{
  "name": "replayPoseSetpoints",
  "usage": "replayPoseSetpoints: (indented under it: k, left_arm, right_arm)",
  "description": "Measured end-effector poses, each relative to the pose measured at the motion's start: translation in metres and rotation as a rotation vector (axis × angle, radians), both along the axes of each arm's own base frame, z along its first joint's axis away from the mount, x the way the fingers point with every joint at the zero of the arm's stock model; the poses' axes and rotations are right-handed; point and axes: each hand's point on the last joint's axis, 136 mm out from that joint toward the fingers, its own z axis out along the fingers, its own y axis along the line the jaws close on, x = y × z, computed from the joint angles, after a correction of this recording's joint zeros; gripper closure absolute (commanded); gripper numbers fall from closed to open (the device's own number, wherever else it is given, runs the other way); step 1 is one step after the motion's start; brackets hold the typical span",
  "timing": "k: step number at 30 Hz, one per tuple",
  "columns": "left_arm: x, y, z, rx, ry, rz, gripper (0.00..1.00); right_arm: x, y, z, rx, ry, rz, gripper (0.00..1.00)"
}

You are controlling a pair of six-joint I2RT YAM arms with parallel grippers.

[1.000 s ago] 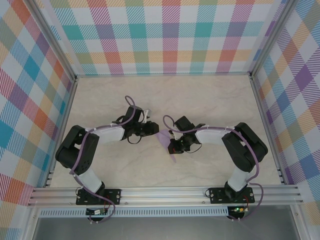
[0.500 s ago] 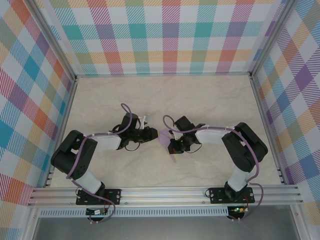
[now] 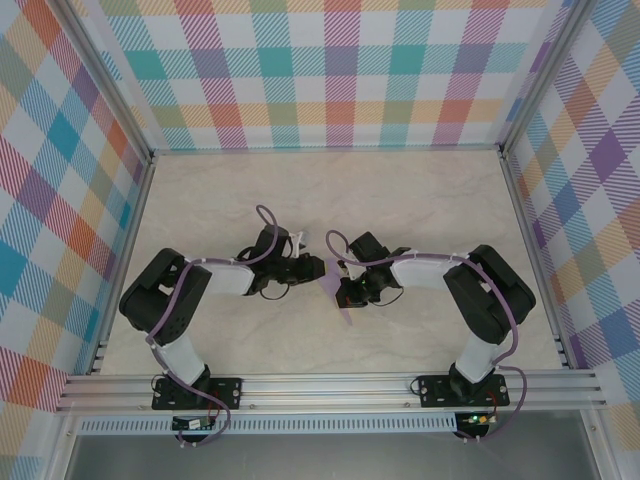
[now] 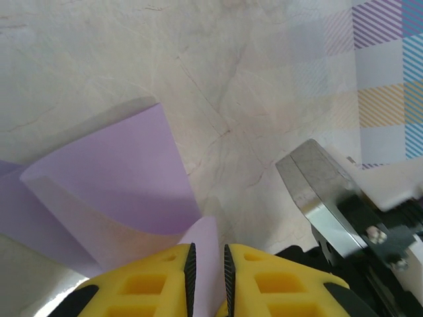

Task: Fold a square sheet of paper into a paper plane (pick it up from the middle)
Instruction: Fold the wing for the fifth time at the center of the table.

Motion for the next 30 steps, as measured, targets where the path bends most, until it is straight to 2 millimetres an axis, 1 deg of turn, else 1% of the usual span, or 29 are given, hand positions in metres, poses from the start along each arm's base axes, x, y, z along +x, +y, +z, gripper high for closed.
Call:
replayPoseSetpoints:
  k: [12,18,27,30]
  left_arm:
    - [0.008,0.003,-0.020,0.073,-0.002,0.003,0.81]
    - [0.011,0.003,-0.027,0.093,-0.007,-0.005,0.81]
    - [0.015,0.007,-0.029,0.133,-0.032,-0.023,0.82]
    - [0.020,0.014,-0.030,0.166,-0.036,-0.018,0.82]
  right_arm:
    - [0.000,0.000,0.000,0.001,0.003,0.000,1.00]
    - [0.000,0.000,0.000,0.005,0.009,-0.001,1.00]
    - [0.000,0.000,-0.001,0.005,0.008,0.002,1.00]
    - [0.000,0.000,-0.001,0.005,0.008,0.003,1.00]
